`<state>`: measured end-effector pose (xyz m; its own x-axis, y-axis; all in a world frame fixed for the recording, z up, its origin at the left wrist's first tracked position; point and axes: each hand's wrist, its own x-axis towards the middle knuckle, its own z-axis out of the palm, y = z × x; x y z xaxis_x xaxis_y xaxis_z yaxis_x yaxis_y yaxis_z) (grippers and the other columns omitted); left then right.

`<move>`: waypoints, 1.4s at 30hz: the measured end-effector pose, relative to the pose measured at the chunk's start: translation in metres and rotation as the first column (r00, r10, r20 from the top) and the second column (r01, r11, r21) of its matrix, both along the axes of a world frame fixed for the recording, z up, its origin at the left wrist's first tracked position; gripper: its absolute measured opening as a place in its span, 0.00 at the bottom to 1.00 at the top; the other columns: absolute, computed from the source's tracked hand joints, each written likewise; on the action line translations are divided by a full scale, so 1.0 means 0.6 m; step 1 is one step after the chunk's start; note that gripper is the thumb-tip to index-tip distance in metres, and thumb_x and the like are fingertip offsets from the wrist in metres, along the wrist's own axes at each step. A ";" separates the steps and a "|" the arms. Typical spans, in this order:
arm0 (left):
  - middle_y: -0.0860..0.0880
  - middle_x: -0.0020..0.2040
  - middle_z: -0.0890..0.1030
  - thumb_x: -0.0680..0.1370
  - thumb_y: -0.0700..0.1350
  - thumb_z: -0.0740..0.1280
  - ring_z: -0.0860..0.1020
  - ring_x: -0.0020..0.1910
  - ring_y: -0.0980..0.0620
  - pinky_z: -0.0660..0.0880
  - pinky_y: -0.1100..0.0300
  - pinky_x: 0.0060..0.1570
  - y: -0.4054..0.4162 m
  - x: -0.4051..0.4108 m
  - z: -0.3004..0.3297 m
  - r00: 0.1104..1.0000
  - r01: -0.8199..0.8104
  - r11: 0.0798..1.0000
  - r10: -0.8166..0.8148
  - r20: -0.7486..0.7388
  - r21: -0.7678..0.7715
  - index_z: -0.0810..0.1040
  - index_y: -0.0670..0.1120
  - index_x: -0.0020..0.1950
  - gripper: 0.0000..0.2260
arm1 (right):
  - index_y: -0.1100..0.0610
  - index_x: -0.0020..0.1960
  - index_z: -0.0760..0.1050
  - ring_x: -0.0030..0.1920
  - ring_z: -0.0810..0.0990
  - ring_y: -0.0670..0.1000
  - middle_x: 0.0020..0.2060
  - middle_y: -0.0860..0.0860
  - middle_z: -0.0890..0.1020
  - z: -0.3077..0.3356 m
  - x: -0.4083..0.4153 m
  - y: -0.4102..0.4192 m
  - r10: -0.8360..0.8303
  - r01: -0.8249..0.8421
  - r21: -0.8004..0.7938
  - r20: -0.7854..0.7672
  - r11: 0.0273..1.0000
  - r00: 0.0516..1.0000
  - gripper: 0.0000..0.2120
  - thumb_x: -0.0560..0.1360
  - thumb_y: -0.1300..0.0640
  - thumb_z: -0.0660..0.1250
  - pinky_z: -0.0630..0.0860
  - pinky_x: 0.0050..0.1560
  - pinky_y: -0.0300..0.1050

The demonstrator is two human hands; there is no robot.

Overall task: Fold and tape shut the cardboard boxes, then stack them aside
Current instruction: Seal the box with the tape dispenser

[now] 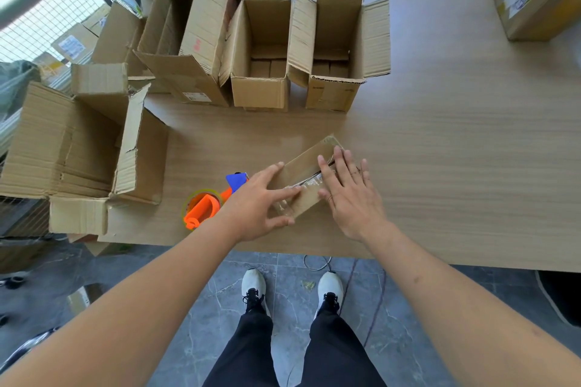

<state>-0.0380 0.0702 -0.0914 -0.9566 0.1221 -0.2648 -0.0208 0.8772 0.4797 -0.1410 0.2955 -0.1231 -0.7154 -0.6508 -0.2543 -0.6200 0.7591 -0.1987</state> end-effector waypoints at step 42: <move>0.47 0.53 0.74 0.68 0.37 0.81 0.78 0.47 0.50 0.79 0.57 0.55 0.003 0.054 -0.019 0.979 -0.093 0.984 0.117 -0.164 0.150 0.69 0.46 0.78 0.40 | 0.47 0.54 0.72 0.38 0.75 0.54 0.48 0.46 0.67 -0.008 0.071 0.022 0.066 -0.001 -0.364 0.166 0.931 0.984 0.19 0.71 0.56 0.79 0.80 0.40 0.56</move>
<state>-0.0055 0.0722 -0.1030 -0.9957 0.0428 -0.0825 -0.0157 0.7976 0.6029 -0.0983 0.3085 -0.1279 -0.6575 -0.7447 -0.1148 -0.5753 0.5945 -0.5617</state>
